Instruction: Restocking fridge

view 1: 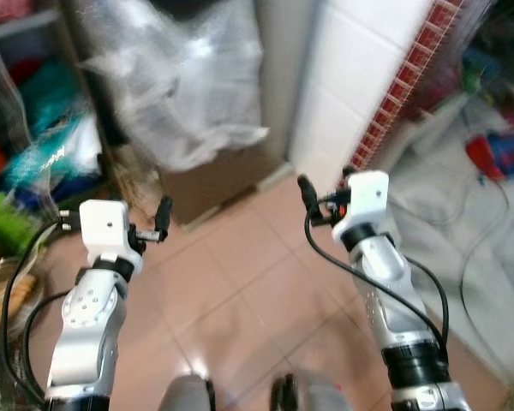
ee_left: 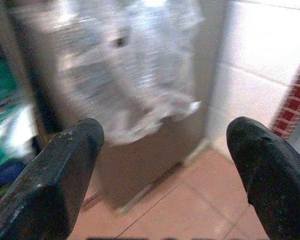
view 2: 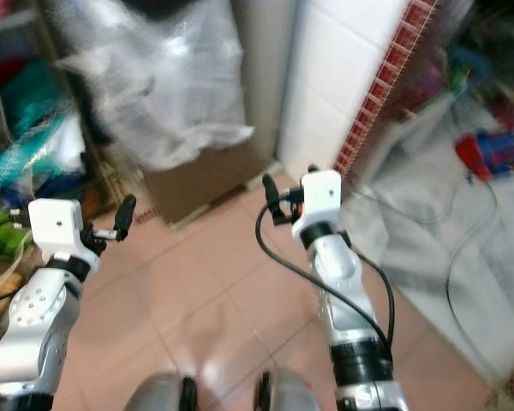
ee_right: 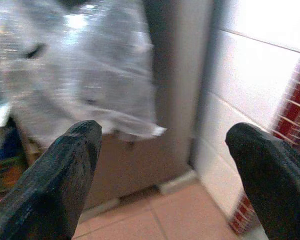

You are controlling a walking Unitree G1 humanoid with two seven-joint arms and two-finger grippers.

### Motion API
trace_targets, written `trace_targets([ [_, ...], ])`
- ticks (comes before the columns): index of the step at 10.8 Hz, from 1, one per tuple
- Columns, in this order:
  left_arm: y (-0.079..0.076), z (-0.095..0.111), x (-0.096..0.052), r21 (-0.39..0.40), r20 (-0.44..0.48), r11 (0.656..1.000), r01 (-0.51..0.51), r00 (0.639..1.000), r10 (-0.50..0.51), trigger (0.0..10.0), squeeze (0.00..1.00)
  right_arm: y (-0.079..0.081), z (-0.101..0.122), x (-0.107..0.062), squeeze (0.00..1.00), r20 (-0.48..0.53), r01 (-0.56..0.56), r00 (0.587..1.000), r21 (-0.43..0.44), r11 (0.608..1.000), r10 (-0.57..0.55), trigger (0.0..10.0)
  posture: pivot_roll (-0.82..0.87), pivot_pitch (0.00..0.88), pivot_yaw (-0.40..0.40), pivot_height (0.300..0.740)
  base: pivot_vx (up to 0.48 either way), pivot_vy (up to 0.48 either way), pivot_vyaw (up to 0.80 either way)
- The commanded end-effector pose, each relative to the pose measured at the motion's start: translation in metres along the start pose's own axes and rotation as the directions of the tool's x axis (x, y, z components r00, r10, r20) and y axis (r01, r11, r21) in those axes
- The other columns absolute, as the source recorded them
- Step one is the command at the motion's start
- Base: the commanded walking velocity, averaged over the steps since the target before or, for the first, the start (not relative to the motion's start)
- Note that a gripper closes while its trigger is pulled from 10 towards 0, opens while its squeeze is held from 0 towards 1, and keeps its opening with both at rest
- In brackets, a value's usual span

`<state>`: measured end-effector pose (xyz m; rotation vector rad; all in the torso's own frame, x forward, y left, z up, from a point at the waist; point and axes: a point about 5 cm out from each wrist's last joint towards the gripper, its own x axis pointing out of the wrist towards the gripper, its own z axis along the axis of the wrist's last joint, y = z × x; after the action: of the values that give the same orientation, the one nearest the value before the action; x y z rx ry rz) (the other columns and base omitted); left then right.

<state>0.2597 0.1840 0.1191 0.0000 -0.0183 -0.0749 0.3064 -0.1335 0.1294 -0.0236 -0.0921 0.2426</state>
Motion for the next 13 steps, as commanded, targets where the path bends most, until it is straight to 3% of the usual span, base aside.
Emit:
trace_targets([
  [1, -0.008, 0.000, 0.001, -0.007, -0.003, 1.000, 0.026, 1.000, -0.026, 10.0, 0.00, -0.011, -0.001, -0.004, 0.00, -0.009, 0.033, 0.999, -0.005, 0.999, -0.033, 10.0, 0.05, 0.144, -0.015, 0.740, 0.416, 0.000, -0.80],
  [4, -0.004, -0.002, 0.001, 0.002, -0.008, 1.000, 0.028, 1.000, -0.028, 10.0, 0.00, -0.010, -0.001, -0.003, 0.00, -0.004, 0.051, 0.999, -0.003, 0.999, -0.051, 10.0, 0.05, 0.136, -0.009, 0.740, 0.417, 0.000, -0.80],
  [6, 0.004, -0.018, -0.015, 0.017, -0.074, 1.000, 0.011, 0.997, -0.010, 10.0, 0.00, -0.021, -0.002, -0.013, 0.00, -0.002, 0.123, 0.992, 0.014, 0.992, -0.123, 10.0, 0.04, 0.124, 0.001, 0.740, 0.414, 0.122, -0.80],
  [8, 0.008, -0.023, -0.019, 0.002, -0.098, 1.000, 0.002, 0.995, -0.001, 10.0, 0.00, -0.025, -0.007, -0.022, 0.00, -0.015, 0.137, 0.990, -0.011, 0.990, -0.137, 10.0, 0.04, 0.107, 0.012, 0.740, 0.366, 0.306, -0.80],
  [10, 0.006, -0.029, -0.021, -0.021, -0.114, 0.999, 0.050, 0.992, -0.052, 10.0, 0.00, -0.031, -0.008, -0.026, 0.00, -0.011, 0.168, 0.986, -0.035, 0.985, -0.169, 10.0, 0.04, 0.053, 0.011, 0.740, 0.000, 0.463, -0.80],
  [13, -0.001, -0.040, -0.034, -0.002, -0.128, 0.999, 0.046, 0.991, -0.046, 10.0, 0.00, -0.050, -0.012, -0.044, 0.00, -0.020, 0.249, 0.967, -0.092, 0.964, -0.252, 10.0, 0.02, 0.000, -0.003, 0.740, 0.000, 0.000, -0.80],
])
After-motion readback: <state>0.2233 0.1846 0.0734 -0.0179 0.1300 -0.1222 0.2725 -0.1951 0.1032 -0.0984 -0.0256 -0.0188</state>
